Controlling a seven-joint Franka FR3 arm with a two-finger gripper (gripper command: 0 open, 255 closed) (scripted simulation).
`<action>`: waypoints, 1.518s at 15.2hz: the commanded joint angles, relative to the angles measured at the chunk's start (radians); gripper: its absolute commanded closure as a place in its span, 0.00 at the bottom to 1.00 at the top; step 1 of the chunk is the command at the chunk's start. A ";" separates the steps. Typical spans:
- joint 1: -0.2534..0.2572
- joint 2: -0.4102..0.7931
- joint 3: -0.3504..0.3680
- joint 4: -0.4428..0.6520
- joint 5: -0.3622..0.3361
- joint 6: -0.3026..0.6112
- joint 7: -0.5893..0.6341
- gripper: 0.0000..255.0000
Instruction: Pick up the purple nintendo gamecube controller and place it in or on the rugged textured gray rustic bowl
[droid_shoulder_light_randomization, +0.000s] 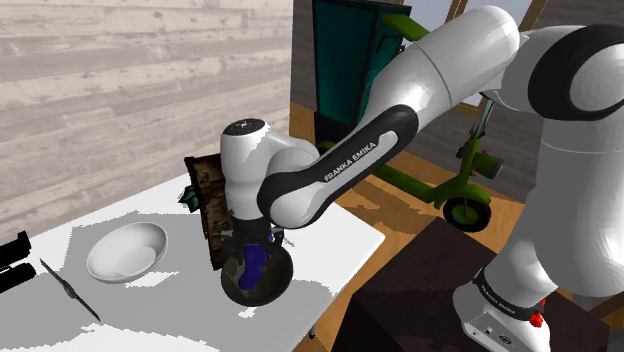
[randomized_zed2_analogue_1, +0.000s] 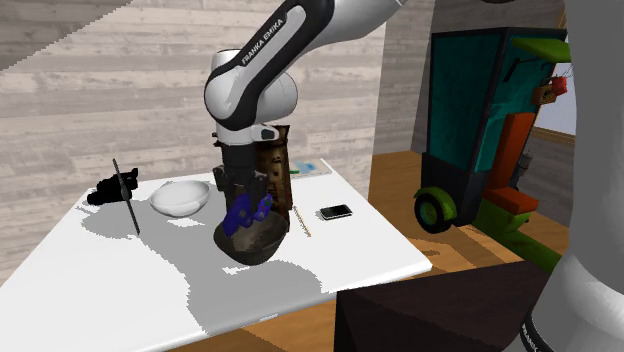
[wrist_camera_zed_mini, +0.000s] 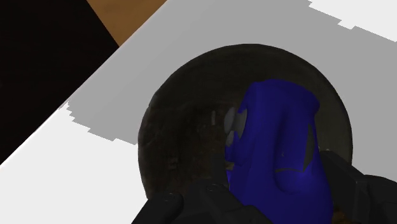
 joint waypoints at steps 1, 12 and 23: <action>0.001 0.008 -0.002 0.001 -0.004 0.007 0.001 1.00; 0.001 0.008 -0.002 0.001 -0.004 0.007 0.001 0.00; -0.019 -0.066 0.017 0.035 0.035 -0.096 -0.024 0.00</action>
